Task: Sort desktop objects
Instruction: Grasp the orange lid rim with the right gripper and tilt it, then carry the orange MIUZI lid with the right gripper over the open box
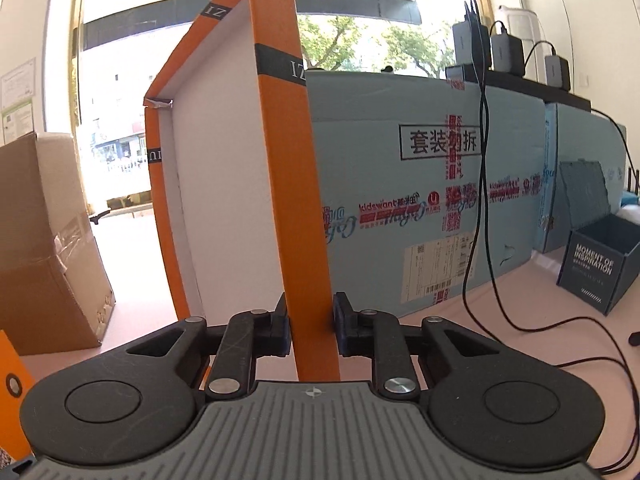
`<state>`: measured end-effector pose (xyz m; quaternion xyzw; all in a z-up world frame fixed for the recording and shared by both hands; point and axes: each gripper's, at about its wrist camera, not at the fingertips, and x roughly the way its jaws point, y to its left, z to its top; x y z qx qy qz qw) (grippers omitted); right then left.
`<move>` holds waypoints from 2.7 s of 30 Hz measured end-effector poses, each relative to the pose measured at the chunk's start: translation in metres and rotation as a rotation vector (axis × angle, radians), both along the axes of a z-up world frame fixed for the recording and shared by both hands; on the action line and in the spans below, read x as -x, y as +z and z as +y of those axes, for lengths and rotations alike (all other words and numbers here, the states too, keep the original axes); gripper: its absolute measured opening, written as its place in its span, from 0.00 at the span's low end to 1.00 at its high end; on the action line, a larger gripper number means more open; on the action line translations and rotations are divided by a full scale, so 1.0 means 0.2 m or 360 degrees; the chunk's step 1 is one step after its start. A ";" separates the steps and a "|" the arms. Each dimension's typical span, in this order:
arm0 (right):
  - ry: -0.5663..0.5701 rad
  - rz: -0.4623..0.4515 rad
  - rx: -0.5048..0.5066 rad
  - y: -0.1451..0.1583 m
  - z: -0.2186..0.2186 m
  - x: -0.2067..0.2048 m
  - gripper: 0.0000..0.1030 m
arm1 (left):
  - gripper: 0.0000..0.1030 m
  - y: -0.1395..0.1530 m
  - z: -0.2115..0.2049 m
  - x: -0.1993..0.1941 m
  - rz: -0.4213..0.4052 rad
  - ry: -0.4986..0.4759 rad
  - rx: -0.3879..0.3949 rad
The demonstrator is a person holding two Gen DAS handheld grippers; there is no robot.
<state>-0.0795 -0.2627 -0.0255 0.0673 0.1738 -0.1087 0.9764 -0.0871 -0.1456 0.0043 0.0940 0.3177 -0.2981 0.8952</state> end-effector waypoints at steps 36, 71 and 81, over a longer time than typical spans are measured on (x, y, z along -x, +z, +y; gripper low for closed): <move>0.0402 -0.0201 0.0612 0.24 0.64 0.69 0.31 | 1.00 0.67 0.67 -0.03 -0.0216 0.0566 0.0637; 0.0530 0.0048 0.0547 0.09 0.64 0.80 0.45 | 1.00 0.77 0.91 -0.06 -0.0061 0.0581 0.0800; 0.0486 0.0253 0.0572 -0.05 0.57 0.79 0.57 | 1.00 0.64 0.55 0.01 0.0079 0.0236 0.0541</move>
